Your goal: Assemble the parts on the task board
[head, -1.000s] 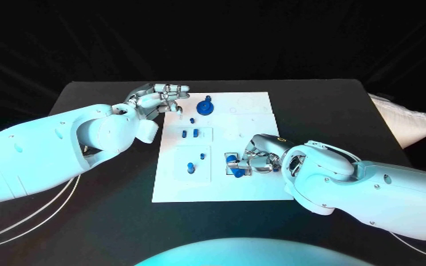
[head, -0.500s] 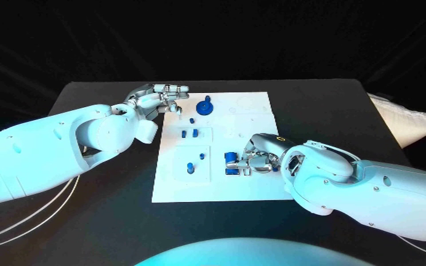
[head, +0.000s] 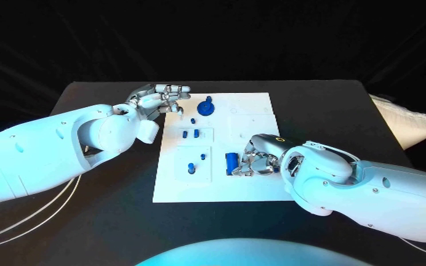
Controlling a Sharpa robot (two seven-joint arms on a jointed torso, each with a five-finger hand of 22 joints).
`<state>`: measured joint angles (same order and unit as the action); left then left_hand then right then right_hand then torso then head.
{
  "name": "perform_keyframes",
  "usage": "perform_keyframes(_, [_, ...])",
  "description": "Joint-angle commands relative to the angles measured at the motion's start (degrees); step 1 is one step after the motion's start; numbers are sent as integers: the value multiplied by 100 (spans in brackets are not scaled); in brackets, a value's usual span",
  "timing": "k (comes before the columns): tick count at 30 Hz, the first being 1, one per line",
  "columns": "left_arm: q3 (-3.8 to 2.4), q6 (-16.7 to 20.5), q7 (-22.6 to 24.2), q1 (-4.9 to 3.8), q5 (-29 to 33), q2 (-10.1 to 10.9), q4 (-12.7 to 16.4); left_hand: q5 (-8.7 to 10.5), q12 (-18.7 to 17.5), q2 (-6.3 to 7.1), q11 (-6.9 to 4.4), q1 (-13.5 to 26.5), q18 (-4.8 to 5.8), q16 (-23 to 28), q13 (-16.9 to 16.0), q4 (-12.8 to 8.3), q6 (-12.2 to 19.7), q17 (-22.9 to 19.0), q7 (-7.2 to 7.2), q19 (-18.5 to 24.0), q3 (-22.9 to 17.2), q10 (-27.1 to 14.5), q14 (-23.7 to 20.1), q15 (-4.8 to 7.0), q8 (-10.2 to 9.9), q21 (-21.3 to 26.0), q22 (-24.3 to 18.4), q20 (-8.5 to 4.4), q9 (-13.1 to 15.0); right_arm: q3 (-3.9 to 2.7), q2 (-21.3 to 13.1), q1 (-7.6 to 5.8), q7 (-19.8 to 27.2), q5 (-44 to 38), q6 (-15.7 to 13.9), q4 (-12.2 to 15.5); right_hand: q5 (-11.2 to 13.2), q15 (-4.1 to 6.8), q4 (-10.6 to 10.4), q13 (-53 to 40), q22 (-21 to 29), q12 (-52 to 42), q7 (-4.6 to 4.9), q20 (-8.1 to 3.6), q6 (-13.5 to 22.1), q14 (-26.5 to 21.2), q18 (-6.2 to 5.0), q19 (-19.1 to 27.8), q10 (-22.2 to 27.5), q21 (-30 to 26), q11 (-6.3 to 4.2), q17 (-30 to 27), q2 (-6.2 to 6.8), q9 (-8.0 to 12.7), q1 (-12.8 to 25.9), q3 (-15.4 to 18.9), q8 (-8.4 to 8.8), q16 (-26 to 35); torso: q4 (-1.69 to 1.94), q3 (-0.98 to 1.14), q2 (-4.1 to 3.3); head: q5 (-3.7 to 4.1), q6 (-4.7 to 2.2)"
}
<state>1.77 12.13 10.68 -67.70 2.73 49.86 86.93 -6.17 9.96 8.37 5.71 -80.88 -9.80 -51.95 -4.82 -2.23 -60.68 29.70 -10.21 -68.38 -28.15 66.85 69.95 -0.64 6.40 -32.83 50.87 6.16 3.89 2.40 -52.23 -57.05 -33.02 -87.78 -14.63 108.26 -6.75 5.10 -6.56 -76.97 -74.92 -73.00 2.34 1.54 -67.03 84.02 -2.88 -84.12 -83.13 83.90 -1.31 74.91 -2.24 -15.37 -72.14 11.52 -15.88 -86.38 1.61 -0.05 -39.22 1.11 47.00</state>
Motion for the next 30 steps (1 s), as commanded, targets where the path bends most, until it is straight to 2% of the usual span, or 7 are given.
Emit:
perform_keyframes(1, [-4, -103, 31, -1, -13, -11, 1, -36, 19, -4, 5, 58, -61, 14, 3, -9, 41, -5, -1, 36, 38, -31, -41, 7, 1, 23, -7, -7, -5, 1, -5, 8, -53, -148, 25, -2, 18, 22, 14, -56, -543, 21, 1, -41, 36, 489, 58, -117, -21, 33, -49, 952, -430, -10, -460, 3, 39, -20, -6, 0, 0, 3, -5])
perform_keyframes(6, [-4, -105, 31, 0, -13, -13, -5, -36, 19, -4, 5, 58, -61, 14, 3, -9, 41, -5, -1, 36, 38, -31, -41, 7, 1, 23, -7, -7, -5, 1, -112, 9, 53, -85, -143, 63, -47, 8, -80, -52, -537, 49, 22, -33, 43, 485, 58, -114, -17, 28, -31, 938, -426, -15, -299, 43, 55, -11, -14, 4, 2, 16, -13])
perform_keyframes(14, [-4, -88, 24, 0, -13, -4, -26, -38, 22, -8, 3, 58, -62, 13, 3, -13, 42, -6, 2, 37, 36, -35, -44, 7, 2, 26, -8, -6, -5, -1, -607, -60, 1101, 970, -387, 274, -357, -90, -277, 632, -249, 1120, 175, 39, 374, 406, -8, 52, 474, -166, 98, 605, -98, 28, 32, 372, 257, 216, -11, 0, 3, 38, -34])
perform_keyframes(19, [-4, -83, 23, 0, -13, -2, -34, -38, 22, -8, 3, 58, -62, 13, 3, -13, 42, -6, 2, 37, 36, -35, -44, 7, 2, 26, -8, -6, -5, 0, -966, -151, 1660, 1531, -554, 389, -469, -215, -139, 1103, -84, 1794, 347, 144, 778, 387, -47, 157, 842, -289, 244, 531, -167, 114, -296, 341, 507, 284, -13, 5, -4, 73, -56])
perform_keyframes(23, [-4, -81, 26, 0, -13, -3, -34, -38, 22, -8, 3, 58, -62, 13, 3, -13, 42, -6, 2, 37, 36, -35, -44, 7, 2, 26, -8, -6, -5, 1, -1220, -235, 1652, 1465, -479, 357, -429, -183, 198, 1281, -104, 2004, 319, 146, 706, 390, -48, 144, 923, -281, 207, 529, -509, 128, -961, -8, 531, 293, -16, 1, -1, 92, -55])
perform_keyframes(24, [-4, -82, 29, 0, -13, -4, -31, -38, 22, -8, 3, 58, -62, 13, 3, -13, 42, -6, 2, 37, 36, -35, -44, 7, 2, 26, -8, -6, -5, 1, -1296, -252, 1572, 1266, -420, 342, -179, -177, 307, 1312, -128, 2022, 319, 128, 661, 395, -43, 129, 900, -267, 202, 542, -617, 145, -1136, -149, 557, 287, -14, 0, -3, 103, -54])
perform_keyframes(30, [-4, -92, 34, 2, -13, -19, -30, -38, 22, -8, 3, 58, -62, 13, 3, -13, 42, -6, 2, 37, 36, -35, -44, 7, 2, 26, -8, -6, -5, 3, -1430, -278, 958, 344, -152, 299, 1, -169, 233, 1047, -332, 1582, 283, 126, 499, 422, 7, 14, 610, -135, 180, 636, -509, 177, -930, -141, 599, 224, -11, 6, 2, 142, -72])
